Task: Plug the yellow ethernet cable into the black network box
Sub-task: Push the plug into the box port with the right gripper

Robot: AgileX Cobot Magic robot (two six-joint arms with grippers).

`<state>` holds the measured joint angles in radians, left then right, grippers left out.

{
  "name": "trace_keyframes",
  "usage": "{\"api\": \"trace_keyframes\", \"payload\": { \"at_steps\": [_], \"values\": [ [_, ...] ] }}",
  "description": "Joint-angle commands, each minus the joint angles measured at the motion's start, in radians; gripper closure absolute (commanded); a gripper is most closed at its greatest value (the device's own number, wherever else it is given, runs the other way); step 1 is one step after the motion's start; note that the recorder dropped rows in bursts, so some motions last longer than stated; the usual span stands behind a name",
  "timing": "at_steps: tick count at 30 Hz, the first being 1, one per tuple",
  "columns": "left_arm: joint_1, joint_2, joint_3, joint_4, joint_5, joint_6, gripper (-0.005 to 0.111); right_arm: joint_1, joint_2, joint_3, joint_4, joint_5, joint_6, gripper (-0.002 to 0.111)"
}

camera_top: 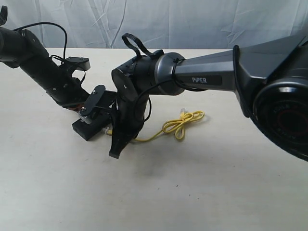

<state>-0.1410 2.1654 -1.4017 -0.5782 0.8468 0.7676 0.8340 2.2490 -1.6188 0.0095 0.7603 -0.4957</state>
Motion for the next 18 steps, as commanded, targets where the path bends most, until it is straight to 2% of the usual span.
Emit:
{"api": "trace_keyframes", "payload": {
  "at_steps": [1,5,18],
  "values": [
    [-0.002,0.0,0.005,0.004,0.008,-0.001,0.107,0.0,-0.011,-0.001,0.007,-0.008,-0.01,0.109],
    [-0.002,0.0,0.005,0.004,0.008,-0.001,0.107,0.0,-0.011,-0.001,0.045,-0.008,-0.058,0.109],
    [-0.002,0.0,0.005,0.005,0.008,-0.001,0.107,-0.002,-0.011,-0.001,0.07,-0.029,-0.039,0.109]
  ]
}}
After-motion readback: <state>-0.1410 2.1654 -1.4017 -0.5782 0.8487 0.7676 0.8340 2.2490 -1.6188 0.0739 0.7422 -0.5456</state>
